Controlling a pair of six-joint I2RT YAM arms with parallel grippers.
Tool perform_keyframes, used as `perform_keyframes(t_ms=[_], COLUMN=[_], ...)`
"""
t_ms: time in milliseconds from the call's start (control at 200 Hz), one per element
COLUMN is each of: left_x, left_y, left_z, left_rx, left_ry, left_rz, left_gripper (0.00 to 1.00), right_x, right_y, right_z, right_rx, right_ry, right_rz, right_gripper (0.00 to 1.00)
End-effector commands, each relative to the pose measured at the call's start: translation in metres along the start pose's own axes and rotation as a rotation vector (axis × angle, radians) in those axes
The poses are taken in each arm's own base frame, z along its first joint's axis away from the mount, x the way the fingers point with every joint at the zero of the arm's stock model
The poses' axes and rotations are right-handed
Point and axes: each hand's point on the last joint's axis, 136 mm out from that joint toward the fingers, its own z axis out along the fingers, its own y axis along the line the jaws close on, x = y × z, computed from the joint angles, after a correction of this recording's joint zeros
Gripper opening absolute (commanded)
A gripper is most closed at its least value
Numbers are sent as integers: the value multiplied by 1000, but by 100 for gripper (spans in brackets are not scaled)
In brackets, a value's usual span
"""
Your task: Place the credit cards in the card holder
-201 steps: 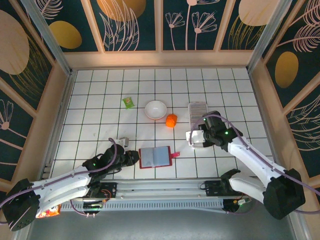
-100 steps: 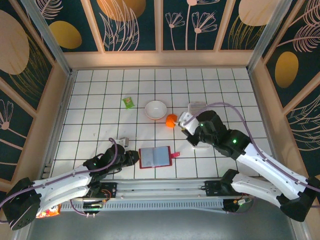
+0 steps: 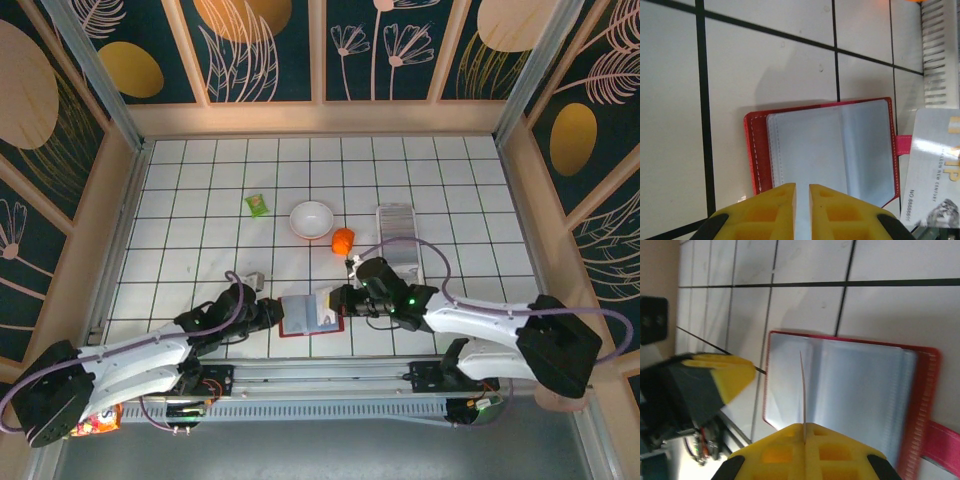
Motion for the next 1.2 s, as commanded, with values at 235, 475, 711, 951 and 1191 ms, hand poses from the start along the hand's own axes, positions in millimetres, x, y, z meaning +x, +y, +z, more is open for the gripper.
perform_keyframes(t_ms=[235,475,711,951,1191], left_x=[3,5,6,8,9], left_y=[-5,-1,2,7,11], left_z=[9,10,10,10,11], left_rx=[5,-3,-11,-18,-32], left_ry=[34,36,37,36,39], left_rz=[-8,-13,-12,-15,-15], left_gripper=[13,13,12,12,11], right_x=[-1,2,4,7,11], right_y=[10,-5,-9,-3,-3], right_z=[26,27,36,40,43], right_rx=[-26,25,41,-7,-33], right_ry=[-21,-31,-19,-16,-8], right_rz=[84,96,106,128,153], right_gripper=[0,0,0,0,0])
